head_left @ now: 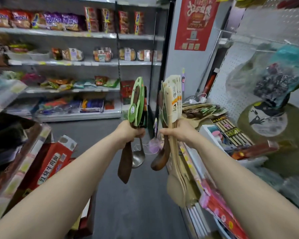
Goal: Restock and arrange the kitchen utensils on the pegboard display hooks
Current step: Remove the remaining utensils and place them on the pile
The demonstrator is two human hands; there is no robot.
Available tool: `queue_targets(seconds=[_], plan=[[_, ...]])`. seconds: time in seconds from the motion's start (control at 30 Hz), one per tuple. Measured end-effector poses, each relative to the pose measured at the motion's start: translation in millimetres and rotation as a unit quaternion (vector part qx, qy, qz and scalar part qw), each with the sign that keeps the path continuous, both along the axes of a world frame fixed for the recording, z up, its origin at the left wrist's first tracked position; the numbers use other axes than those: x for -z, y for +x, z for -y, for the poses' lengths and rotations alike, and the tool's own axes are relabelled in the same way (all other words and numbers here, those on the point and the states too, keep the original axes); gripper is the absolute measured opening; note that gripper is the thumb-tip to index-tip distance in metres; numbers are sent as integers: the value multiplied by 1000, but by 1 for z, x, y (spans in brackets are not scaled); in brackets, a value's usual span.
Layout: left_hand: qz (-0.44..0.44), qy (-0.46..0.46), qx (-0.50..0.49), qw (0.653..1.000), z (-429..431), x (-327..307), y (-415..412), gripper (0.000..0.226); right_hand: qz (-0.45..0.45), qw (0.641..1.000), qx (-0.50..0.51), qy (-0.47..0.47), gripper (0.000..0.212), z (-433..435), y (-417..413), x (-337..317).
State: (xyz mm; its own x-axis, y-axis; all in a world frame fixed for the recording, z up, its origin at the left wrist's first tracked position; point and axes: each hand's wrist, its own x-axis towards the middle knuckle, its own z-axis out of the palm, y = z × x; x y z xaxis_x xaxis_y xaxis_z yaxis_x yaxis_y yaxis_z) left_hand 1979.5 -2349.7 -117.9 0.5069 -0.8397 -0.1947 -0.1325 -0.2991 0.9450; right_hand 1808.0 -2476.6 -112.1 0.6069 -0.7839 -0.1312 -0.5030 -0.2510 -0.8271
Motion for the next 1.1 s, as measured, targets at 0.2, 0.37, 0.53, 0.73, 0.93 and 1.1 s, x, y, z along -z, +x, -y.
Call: queue_targets(seconds=[0.2,0.37,0.53,0.73,0.93,1.1], plan=[[1,3,27,1000,114,6,43,9,36,999,33,23,39,102,41,9],[-12,3,21,1000,221,1,68,13,35,997,42,53,39,205,60,4],[-35,-4,30,999,311,0,86,7,34,995,67,62,46,293,78,2],[-55,9,75,996,409,19,113,7,19,993,105,57,27,365,93,11],[-66,34,167,983,513,44,144,9,-9,982,181,55,20,441,108,27],[-74,54,238,967,598,52,175,17,-21,955,286,71,30,497,119,36]])
